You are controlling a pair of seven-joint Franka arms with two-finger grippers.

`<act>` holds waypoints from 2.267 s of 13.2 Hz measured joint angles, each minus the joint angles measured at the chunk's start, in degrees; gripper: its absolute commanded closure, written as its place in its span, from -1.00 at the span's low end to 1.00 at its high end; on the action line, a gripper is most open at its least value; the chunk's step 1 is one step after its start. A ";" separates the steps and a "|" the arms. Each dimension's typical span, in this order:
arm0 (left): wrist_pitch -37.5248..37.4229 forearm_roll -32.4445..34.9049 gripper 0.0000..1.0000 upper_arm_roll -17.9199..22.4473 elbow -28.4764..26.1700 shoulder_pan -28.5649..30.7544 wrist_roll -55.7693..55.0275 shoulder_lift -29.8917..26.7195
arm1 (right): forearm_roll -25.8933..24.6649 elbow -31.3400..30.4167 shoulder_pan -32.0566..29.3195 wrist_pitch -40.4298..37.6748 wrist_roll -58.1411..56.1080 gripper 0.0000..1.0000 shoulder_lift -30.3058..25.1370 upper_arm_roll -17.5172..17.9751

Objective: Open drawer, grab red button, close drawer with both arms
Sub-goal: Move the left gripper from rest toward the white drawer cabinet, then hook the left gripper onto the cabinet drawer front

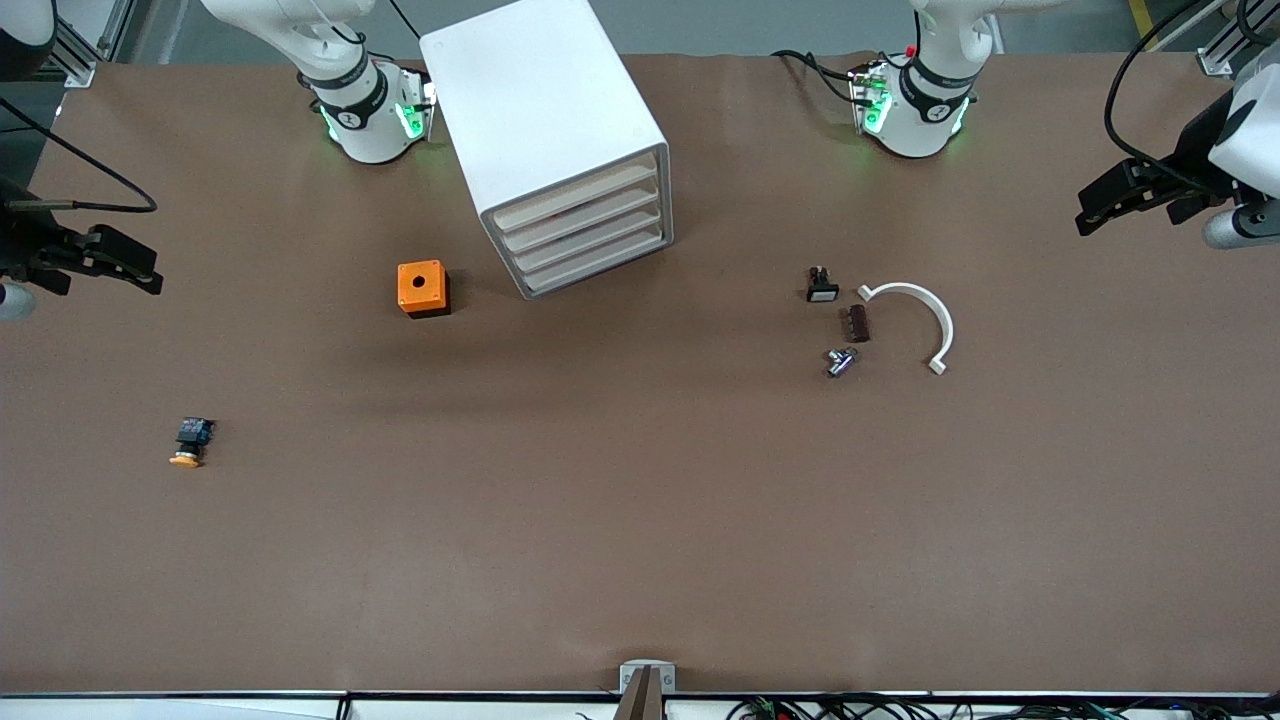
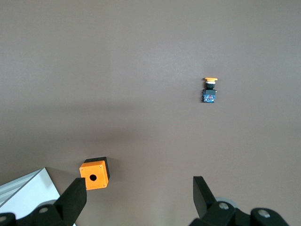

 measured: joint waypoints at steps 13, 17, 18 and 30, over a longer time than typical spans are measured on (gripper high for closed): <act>-0.17 -2.22 -1.00 -0.16 6.05 -1.93 -3.02 15.28 | 3.54 0.20 -3.83 0.27 -5.90 -1.00 -0.01 -0.63; 2.13 -4.41 -1.00 -0.29 8.43 -6.62 -19.72 23.45 | 3.57 0.44 -3.86 1.13 -3.40 -1.00 -0.04 -0.67; 3.36 -4.44 -1.00 -0.34 8.66 -8.78 -25.64 25.36 | 3.57 0.51 -3.88 1.12 -3.40 -1.00 -0.06 -0.69; 12.74 -17.63 -1.00 -0.40 11.69 -19.96 -74.31 40.07 | 3.57 0.61 -3.79 1.07 -3.40 -1.00 -0.06 -0.31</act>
